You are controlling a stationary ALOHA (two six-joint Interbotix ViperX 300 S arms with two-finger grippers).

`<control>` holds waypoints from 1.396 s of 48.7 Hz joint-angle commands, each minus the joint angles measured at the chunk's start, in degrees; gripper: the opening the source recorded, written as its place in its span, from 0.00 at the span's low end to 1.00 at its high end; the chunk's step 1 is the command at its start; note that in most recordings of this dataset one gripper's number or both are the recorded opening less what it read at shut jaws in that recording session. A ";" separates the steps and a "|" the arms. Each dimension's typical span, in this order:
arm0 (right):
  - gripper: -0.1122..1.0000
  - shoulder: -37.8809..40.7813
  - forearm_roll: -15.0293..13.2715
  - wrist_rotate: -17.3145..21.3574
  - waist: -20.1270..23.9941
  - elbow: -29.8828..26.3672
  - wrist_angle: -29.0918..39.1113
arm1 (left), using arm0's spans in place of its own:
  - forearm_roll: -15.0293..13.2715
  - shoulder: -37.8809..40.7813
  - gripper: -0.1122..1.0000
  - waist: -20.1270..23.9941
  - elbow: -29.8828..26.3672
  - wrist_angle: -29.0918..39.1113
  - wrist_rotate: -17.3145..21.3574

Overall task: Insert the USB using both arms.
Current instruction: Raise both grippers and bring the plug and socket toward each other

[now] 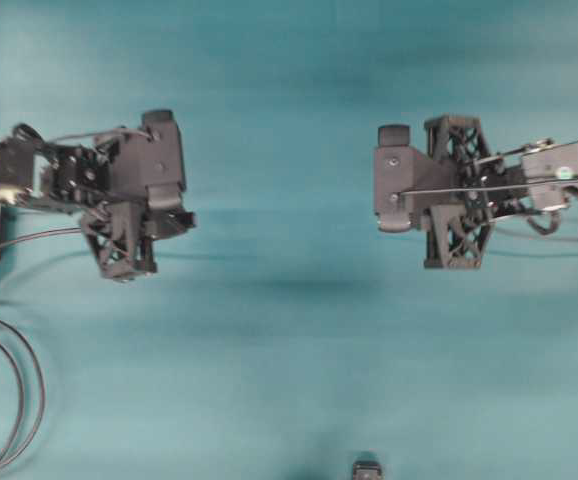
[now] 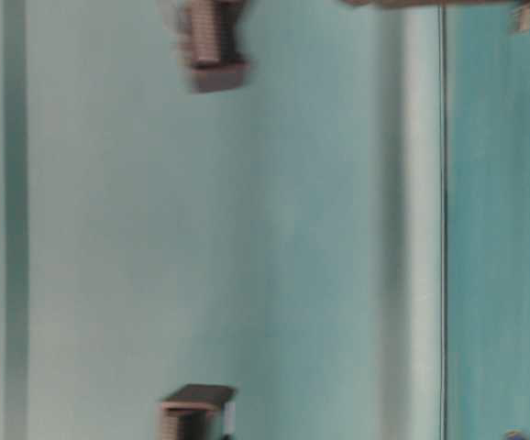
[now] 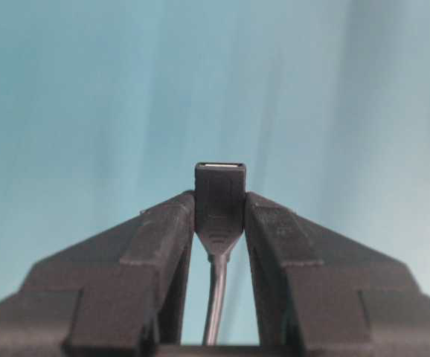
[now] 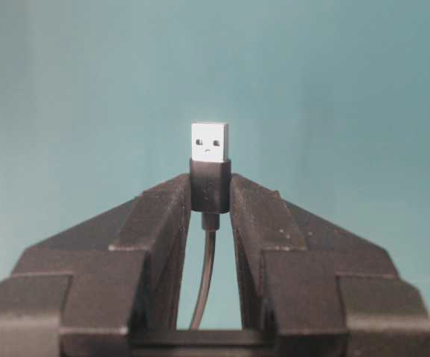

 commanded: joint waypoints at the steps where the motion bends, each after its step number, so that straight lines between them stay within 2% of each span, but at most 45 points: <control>1: 0.27 -2.81 -8.00 2.37 0.97 -3.43 4.31 | -1.49 -3.78 0.36 0.35 -3.60 5.71 -0.35; 5: 0.26 -2.99 -16.88 6.42 2.99 -4.66 9.05 | -3.43 -5.80 0.36 1.67 -4.83 8.00 1.14; 8: 0.27 -2.99 -23.29 9.84 4.48 -5.36 11.95 | -6.24 -7.12 0.36 3.25 -5.45 8.79 2.99; 10: 0.27 -2.99 -28.04 13.27 5.71 -5.54 13.71 | -8.88 -7.91 0.36 4.39 -5.80 8.96 4.31; 16: 0.27 -2.99 -37.35 21.18 9.05 -5.27 17.14 | -19.25 -9.49 0.36 7.47 -6.50 10.02 10.28; 20: 0.26 -2.90 -41.75 25.05 11.43 -4.66 20.21 | -29.44 -9.23 0.36 9.58 -6.94 13.01 17.05; 23: 0.27 -2.90 -44.21 26.54 13.18 -4.31 23.29 | -36.74 -8.70 0.36 11.43 -7.03 15.91 21.97; 28: 0.26 -2.29 -48.16 26.63 16.00 -3.87 29.18 | -50.01 -6.94 0.36 15.21 -6.59 21.27 30.23; 33: 0.27 -0.97 -51.94 26.46 18.37 -3.78 33.31 | -61.70 -4.57 0.36 18.98 -5.89 26.02 37.88; 34: 0.27 -0.70 -52.73 26.46 18.90 -3.78 33.93 | -64.86 -3.52 0.36 20.04 -5.71 27.51 39.81; 39: 0.27 1.14 -56.87 26.19 21.27 -3.78 36.83 | -75.23 0.35 0.36 23.03 -4.75 34.54 45.53; 43: 0.27 2.90 -59.15 26.19 22.85 -4.04 38.41 | -81.56 4.66 0.36 24.43 -4.39 41.31 49.13; 46: 0.26 3.96 -59.77 26.10 23.64 -4.13 38.94 | -84.46 8.88 0.36 24.70 -5.10 46.67 50.98; 47: 0.27 4.22 -59.85 26.10 23.91 -4.22 39.02 | -84.64 9.93 0.36 24.70 -5.45 47.81 51.42; 59: 0.26 5.63 -61.26 23.38 26.72 -4.83 40.43 | -84.64 20.30 0.36 25.14 -13.18 55.81 53.53; 68: 0.27 5.54 -61.52 22.41 26.81 -4.66 43.15 | -84.64 24.70 0.36 25.49 -17.67 57.39 53.53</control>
